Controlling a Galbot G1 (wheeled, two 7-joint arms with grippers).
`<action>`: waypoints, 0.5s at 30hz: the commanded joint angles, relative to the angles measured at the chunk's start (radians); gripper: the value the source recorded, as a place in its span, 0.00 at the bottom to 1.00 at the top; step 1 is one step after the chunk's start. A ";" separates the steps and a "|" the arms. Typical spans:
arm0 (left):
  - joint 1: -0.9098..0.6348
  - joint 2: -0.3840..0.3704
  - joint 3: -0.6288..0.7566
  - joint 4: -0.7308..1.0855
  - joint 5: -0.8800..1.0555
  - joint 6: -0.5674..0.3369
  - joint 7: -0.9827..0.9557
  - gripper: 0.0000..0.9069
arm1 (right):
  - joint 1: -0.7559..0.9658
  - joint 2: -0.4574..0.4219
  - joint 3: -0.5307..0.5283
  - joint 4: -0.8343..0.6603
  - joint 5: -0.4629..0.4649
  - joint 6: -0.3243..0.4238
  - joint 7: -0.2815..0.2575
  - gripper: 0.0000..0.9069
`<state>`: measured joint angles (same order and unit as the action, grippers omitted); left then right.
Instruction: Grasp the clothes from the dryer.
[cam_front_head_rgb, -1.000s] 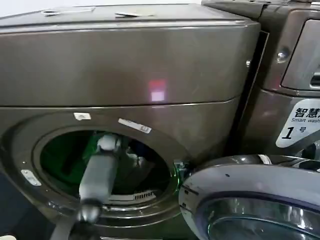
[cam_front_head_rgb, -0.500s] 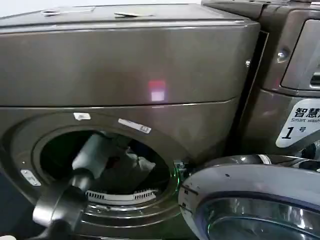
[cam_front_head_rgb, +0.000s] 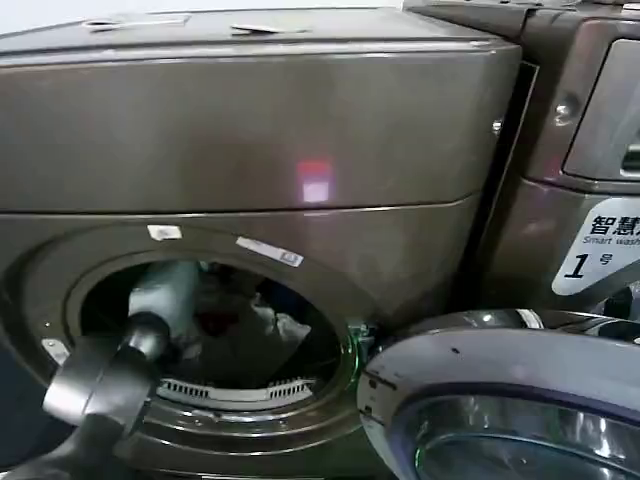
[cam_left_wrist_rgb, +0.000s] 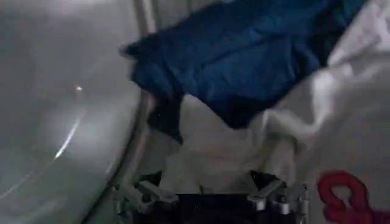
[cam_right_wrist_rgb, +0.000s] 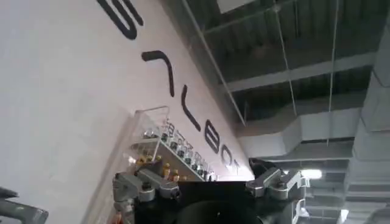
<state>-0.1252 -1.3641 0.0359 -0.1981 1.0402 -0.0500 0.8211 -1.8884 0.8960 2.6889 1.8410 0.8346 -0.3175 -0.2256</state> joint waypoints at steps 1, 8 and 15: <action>0.008 -0.003 0.018 0.025 0.005 0.004 0.022 1.00 | -0.001 0.001 0.001 0.002 -0.001 0.000 -0.001 1.00; 0.007 -0.004 0.026 0.025 -0.005 -0.006 0.037 0.10 | -0.003 0.007 0.002 0.000 -0.001 0.001 -0.001 1.00; 0.008 0.001 0.022 0.017 -0.011 -0.016 0.036 0.00 | -0.005 0.009 0.005 -0.003 -0.001 0.002 0.001 1.00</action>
<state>-0.1209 -1.3662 0.0554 -0.1841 1.0321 -0.0634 0.8545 -1.8938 0.9026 2.6934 1.8377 0.8334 -0.3166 -0.2260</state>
